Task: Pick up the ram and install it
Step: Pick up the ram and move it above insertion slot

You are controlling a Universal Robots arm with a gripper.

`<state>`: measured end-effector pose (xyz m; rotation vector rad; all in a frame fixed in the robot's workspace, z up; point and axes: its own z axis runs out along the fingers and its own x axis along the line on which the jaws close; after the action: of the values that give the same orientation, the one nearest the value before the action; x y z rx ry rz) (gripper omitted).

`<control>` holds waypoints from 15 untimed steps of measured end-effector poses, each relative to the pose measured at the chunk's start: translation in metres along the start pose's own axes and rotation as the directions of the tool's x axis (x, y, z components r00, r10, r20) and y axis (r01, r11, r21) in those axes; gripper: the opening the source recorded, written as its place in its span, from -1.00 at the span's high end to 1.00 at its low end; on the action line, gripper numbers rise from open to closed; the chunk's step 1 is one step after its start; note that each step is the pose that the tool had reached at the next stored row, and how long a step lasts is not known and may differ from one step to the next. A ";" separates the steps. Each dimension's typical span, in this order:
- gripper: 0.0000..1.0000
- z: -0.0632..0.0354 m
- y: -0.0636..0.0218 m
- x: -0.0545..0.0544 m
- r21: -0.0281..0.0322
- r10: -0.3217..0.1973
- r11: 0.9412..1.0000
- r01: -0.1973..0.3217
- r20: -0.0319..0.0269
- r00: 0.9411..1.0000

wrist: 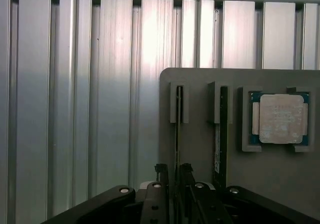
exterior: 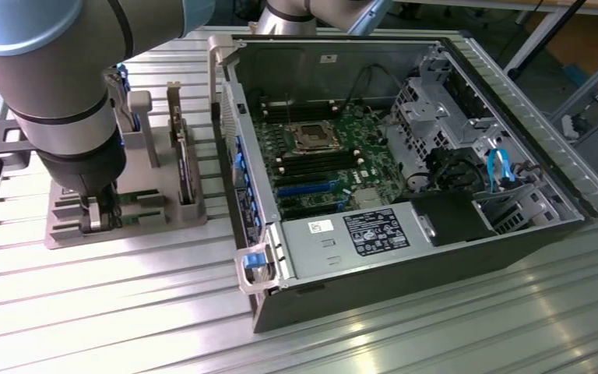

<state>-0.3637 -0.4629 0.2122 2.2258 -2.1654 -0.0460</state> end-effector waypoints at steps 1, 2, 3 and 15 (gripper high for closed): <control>0.52 0.0000 0.0000 0.000 0.000 0.000 1.000 0.000 0.000 1.000; 0.52 0.0000 -0.0003 0.000 0.000 0.000 1.000 0.000 0.000 1.000; 0.52 -0.0001 -0.0013 0.000 0.000 0.000 1.000 0.000 0.000 1.000; 0.52 -0.0007 -0.0137 -0.001 0.000 0.000 1.000 0.000 0.000 1.000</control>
<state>-0.3500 -0.4617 0.2122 2.2259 -2.1653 -0.0460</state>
